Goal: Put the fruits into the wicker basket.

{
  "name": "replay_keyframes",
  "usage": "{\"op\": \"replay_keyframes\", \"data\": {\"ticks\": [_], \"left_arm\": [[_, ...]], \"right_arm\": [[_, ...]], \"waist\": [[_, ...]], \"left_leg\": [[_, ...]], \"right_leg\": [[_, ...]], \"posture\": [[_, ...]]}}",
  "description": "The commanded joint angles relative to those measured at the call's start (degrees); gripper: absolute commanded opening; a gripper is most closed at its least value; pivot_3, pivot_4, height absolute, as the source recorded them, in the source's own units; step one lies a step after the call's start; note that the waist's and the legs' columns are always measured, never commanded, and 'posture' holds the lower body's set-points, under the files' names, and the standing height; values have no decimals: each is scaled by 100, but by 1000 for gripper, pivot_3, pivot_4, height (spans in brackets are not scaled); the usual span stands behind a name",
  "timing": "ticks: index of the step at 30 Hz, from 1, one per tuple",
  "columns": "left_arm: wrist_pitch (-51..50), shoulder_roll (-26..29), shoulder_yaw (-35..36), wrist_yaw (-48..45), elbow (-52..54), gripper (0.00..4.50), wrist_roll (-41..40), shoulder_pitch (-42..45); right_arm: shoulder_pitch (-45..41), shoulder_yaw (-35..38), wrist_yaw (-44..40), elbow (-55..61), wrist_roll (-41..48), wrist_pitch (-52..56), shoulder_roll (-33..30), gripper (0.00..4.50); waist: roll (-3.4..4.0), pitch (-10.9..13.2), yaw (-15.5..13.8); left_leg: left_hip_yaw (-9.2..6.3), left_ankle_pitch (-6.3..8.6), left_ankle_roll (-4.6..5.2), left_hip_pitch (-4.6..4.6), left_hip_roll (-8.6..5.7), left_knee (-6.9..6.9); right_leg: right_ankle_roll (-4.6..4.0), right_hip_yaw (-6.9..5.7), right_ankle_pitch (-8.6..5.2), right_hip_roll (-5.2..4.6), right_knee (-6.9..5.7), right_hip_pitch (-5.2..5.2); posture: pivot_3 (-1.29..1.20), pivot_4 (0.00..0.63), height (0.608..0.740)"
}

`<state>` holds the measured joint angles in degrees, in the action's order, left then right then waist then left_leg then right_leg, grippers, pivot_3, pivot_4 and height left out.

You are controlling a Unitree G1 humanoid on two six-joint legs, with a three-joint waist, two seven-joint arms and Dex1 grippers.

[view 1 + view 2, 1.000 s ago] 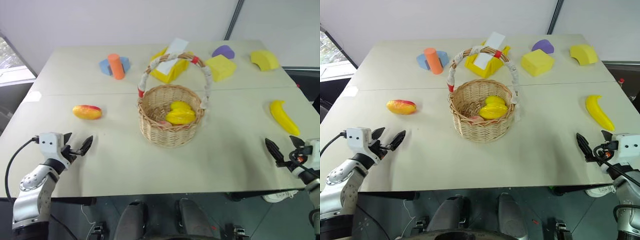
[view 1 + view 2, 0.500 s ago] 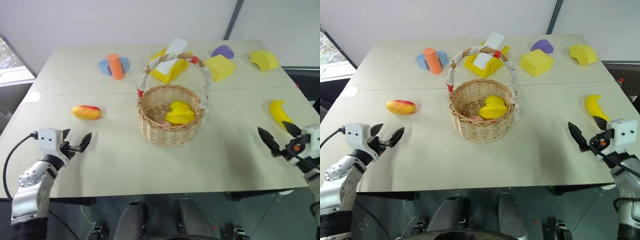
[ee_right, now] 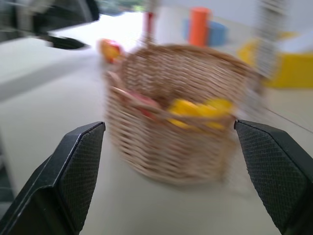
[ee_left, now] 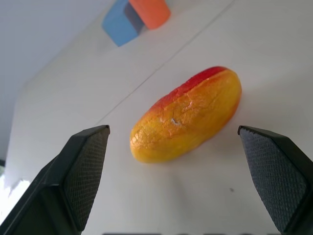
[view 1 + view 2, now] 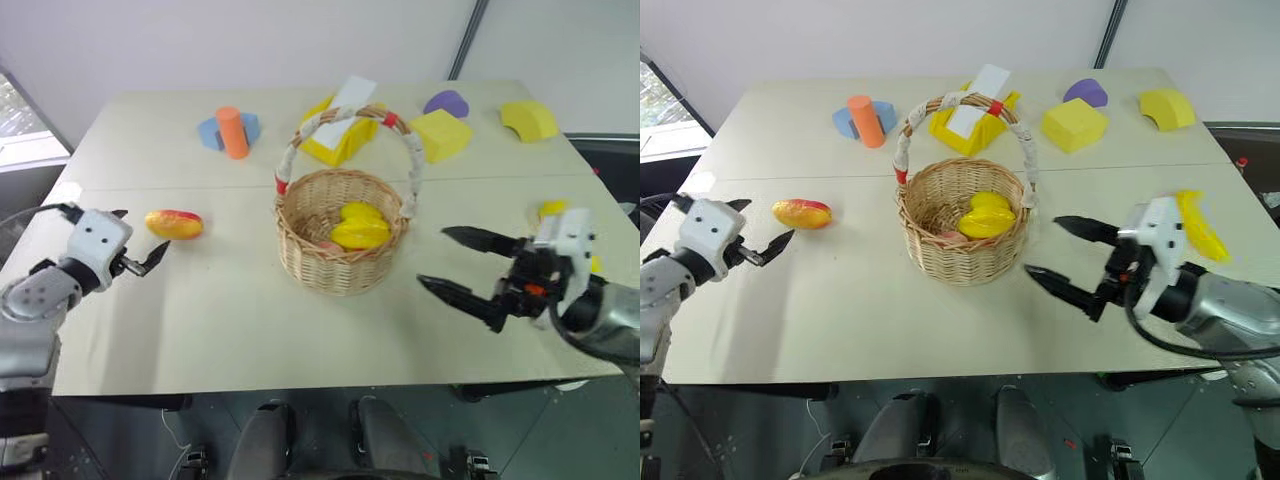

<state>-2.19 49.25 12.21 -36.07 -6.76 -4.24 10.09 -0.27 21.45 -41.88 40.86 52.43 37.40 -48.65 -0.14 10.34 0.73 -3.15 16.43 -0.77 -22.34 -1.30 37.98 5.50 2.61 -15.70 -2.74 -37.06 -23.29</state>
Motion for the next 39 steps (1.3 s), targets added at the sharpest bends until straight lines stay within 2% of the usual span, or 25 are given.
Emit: {"op": "replay_keyframes", "data": {"ticks": [1, 4, 7, 12, 18, 21, 24, 25, 28, 30, 32, 36, 39], "left_arm": [[732, 464, -509, -192, -546, 4500, 759, 423], [1025, 634, -933, -426, -1054, 4500, 1079, 860], [1222, 570, -1405, -707, -1837, 4500, 1374, 1719], [1682, 383, -1978, -655, -2919, 4500, 1914, 2614], [2116, 172, -2347, -732, -3657, 4500, 2186, 3063], [2233, 141, -2383, -721, -3878, 3613, 2227, 3163], [2328, 132, -2386, -696, -3996, 2179, 2224, 3206], [2333, 135, -2385, -661, -4018, 1835, 2244, 3215], [2306, 189, -2273, -537, -4000, 1681, 2193, 3179], [2060, 251, -1866, -687, -3678, 1681, 1683, 3015], [1533, 247, -1281, -1086, -2974, 1681, 813, 2734], [-743, 174, -36, -2011, 311, 1681, -2085, 1646], [-2340, 33, 74, -1618, 2350, 1681, -3712, 1357]], "right_arm": [[-452, -325, 154, 236, 217, 8, 80, 4410], [-714, -507, 243, 208, 262, 12, 146, 4410], [-930, -711, 190, 310, 326, 0, 156, 4410], [-1065, -932, 234, 428, 319, -58, 230, 4410], [-1066, -1067, 366, 471, 165, -135, 361, 4410], [-1084, -1115, 410, 474, 133, -161, 380, 4500], [-1091, -1150, 440, 480, 105, -181, 397, 4500], [-1095, -1160, 446, 481, 98, -184, 401, 4500], [-1138, -1194, 460, 456, 59, -201, 419, 4500], [-1186, -1186, 440, 419, 24, -211, 401, 4500], [-1209, -1090, 389, 348, 5, -221, 339, 4500], [-1134, -706, 175, -4, -182, -310, 102, 4500], [-1098, -372, 26, -357, -280, -383, -38, 4500]], "waist": [[-2, 1, 4], [-2, 1, -7], [-11, 6, -36], [-16, 6, -10], [-18, 7, 0], [-18, 7, 5], [-19, 6, 1], [-19, 7, 2], [-19, 6, 4], [-19, 7, 16], [-22, 8, 26], [-30, 10, 8], [-32, 11, -53]], "left_leg": [[0, 0, 0, -2, 0, 0], [0, 0, 0, -9, 0, -1], [-1, 2, 4, -17, -3, -2], [-3, 4, 6, -22, -7, -1], [-1, 4, 8, -21, -7, 2], [0, 3, 8, -18, -7, 4], [-1, 3, 8, -17, -7, 6], [-1, 3, 8, -17, -7, 7], [-1, 3, 8, -17, -7, 9], [0, 3, 9, -17, -7, 10], [0, 3, 9, -17, -4, 10], [-2, 3, 8, -32, -1, 11], [-9, 4, 8, -37, -5, 15]], "right_leg": [[0, 0, 0, 0, 0, -2], [0, -1, 0, -2, 2, -9], [0, -5, 0, -7, 4, -13], [2, -9, 1, -7, 3, -17], [3, -9, 1, 1, -4, -19], [3, -13, 1, 2, -9, -17], [3, -14, 1, 4, -12, -17], [3, -14, 1, 4, -12, -17], [3, -14, 1, 4, -15, -16], [3, -14, 1, 5, -16, -17], [3, -14, 1, 6, -17, -19], [3, -9, 1, -4, -15, -28], [3, -12, 2, -16, -7, -22]], "posture": [[0, 150, 740], [0, 150, 740], [0, 150, 740], [0, 150, 740], [0, 150, 740], [0, 150, 740], [0, 150, 740], [0, 150, 740], [0, 150, 740], [0, 150, 740], [0, 150, 740], [0, 150, 740], [0, 150, 740]]}}
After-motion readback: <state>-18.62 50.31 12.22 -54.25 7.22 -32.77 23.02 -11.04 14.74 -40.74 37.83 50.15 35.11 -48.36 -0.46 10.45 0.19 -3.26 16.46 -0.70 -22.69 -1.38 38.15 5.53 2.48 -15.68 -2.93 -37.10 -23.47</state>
